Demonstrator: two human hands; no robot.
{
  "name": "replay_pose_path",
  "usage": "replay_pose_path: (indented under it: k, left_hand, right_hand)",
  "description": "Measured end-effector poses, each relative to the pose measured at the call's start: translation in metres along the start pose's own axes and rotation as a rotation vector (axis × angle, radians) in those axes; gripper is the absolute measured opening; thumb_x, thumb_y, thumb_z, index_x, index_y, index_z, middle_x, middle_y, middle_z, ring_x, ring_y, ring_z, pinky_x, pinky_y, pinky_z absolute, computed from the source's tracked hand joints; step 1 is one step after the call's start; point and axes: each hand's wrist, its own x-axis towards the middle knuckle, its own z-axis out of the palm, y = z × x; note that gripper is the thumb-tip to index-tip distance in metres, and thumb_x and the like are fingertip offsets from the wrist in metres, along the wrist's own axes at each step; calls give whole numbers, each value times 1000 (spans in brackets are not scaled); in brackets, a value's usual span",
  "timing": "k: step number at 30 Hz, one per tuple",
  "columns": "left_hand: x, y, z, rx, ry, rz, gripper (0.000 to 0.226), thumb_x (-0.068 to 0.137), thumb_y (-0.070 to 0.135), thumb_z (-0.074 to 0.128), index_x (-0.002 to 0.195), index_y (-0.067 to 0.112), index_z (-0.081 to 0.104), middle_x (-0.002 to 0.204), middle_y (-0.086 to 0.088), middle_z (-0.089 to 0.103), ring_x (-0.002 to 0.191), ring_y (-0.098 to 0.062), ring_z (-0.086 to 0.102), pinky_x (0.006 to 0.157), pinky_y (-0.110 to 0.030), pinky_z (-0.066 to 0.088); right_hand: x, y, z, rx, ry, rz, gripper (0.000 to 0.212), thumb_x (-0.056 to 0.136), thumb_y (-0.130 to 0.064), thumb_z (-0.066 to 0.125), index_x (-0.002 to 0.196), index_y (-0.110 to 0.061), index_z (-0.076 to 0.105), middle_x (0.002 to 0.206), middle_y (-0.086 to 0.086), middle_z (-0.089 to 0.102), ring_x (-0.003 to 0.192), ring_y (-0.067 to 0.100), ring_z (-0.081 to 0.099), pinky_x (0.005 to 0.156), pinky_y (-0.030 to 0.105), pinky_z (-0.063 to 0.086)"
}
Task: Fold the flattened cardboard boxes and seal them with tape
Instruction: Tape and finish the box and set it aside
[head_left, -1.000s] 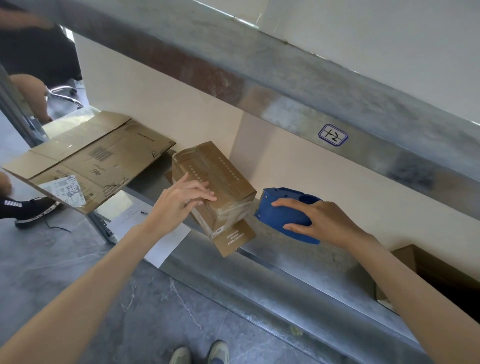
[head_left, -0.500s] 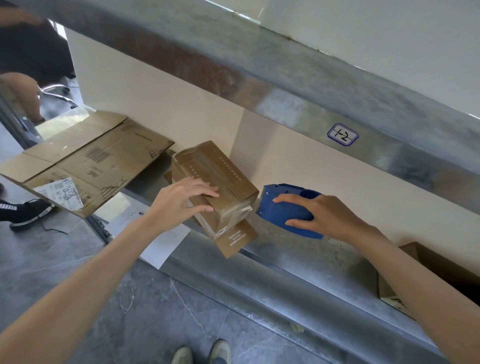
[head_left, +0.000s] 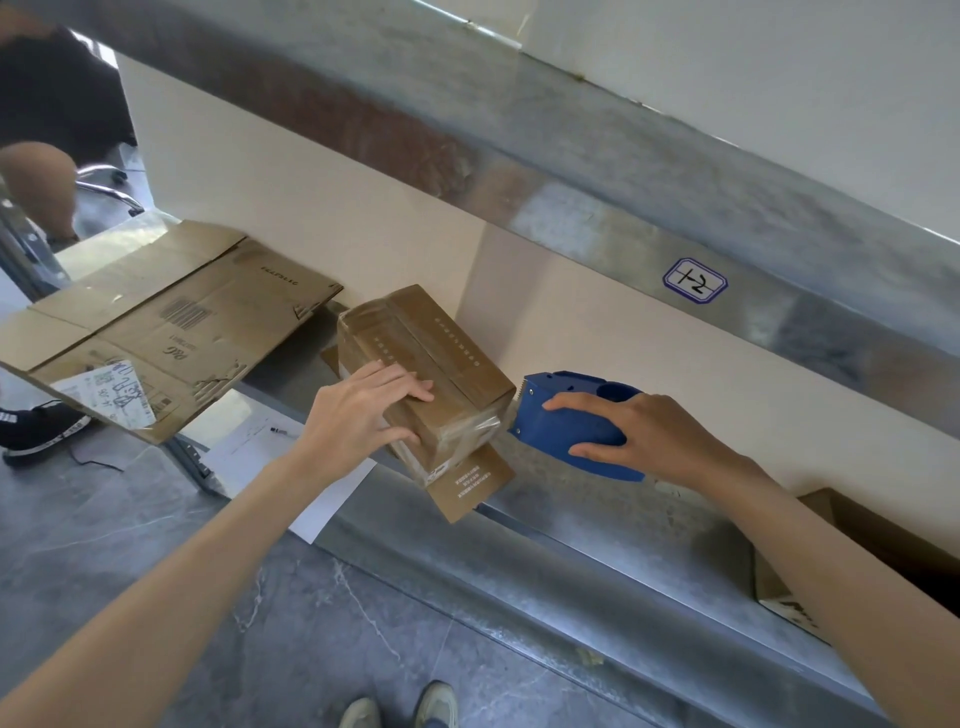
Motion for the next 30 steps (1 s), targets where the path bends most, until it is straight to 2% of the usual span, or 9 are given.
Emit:
replay_pose_path:
  k: [3, 5, 10, 17, 20, 22, 24, 26, 30]
  left_hand:
    - [1, -1, 0, -38, -38, -17, 45, 68, 40, 87, 109, 29, 70, 118, 15, 68, 107, -17, 63, 68, -38, 56]
    - [1, -2, -2, -89, -33, -37, 48, 68, 52, 83, 108, 31, 70, 119, 18, 67, 111, -13, 61, 78, -42, 56]
    - [3, -4, -1, -106, -15, -13, 36, 73, 49, 78, 103, 31, 72, 115, 20, 67, 104, -11, 60, 64, -35, 53]
    - [6, -4, -5, -145, -62, -56, 35, 76, 49, 78, 105, 31, 71, 118, 22, 65, 109, -7, 56, 72, -42, 55]
    - [4, 0, -6, -152, -89, -73, 36, 80, 44, 79, 110, 29, 69, 123, 18, 63, 116, -8, 55, 85, -47, 54]
    - [3, 5, -5, -133, -114, -64, 40, 83, 46, 77, 116, 29, 64, 125, 17, 59, 118, -9, 50, 89, -46, 53]
    - [1, 13, -3, -88, -102, -35, 48, 82, 54, 73, 122, 30, 61, 123, 14, 54, 115, -8, 45, 86, -37, 53]
    - [-2, 23, 2, -69, -69, -43, 64, 77, 66, 70, 129, 29, 62, 122, 11, 50, 114, -8, 41, 90, -29, 46]
    - [-4, 45, 20, -18, 39, -148, 80, 65, 66, 80, 129, 21, 64, 126, 1, 51, 117, -17, 45, 99, -34, 42]
  right_hand:
    - [-2, 1, -1, -5, -8, 5, 55, 93, -61, 50, 139, -65, 19, 79, 0, 66, 61, 15, 57, 64, 25, 49]
    - [-3, 0, -1, -15, -6, 6, 55, 93, -60, 50, 140, -64, 23, 77, -1, 65, 59, 14, 56, 63, 25, 49]
    - [-4, -2, 0, -13, -9, 10, 55, 94, -60, 51, 141, -63, 23, 79, -1, 66, 62, 14, 57, 66, 28, 51]
    - [-7, -4, -7, -35, -2, 16, 54, 94, -59, 51, 141, -63, 25, 78, -3, 65, 64, 13, 57, 67, 29, 51]
    - [-7, -7, -9, -45, 4, 21, 53, 95, -58, 52, 141, -61, 28, 76, -4, 63, 64, 13, 55, 68, 29, 50]
    - [-6, -8, -11, -47, 7, 19, 52, 95, -58, 53, 142, -60, 30, 75, -5, 61, 63, 12, 52, 66, 28, 48]
    - [-5, -10, -13, -58, 15, 10, 53, 95, -57, 52, 143, -59, 31, 74, -6, 60, 63, 11, 52, 63, 26, 45]
    - [-5, -11, -15, -86, 20, 7, 53, 96, -57, 51, 145, -57, 30, 74, -7, 59, 65, 12, 53, 63, 27, 44]
    - [-5, -14, -18, -101, 10, 21, 54, 97, -56, 50, 147, -56, 29, 81, -7, 63, 69, 14, 56, 68, 29, 49]
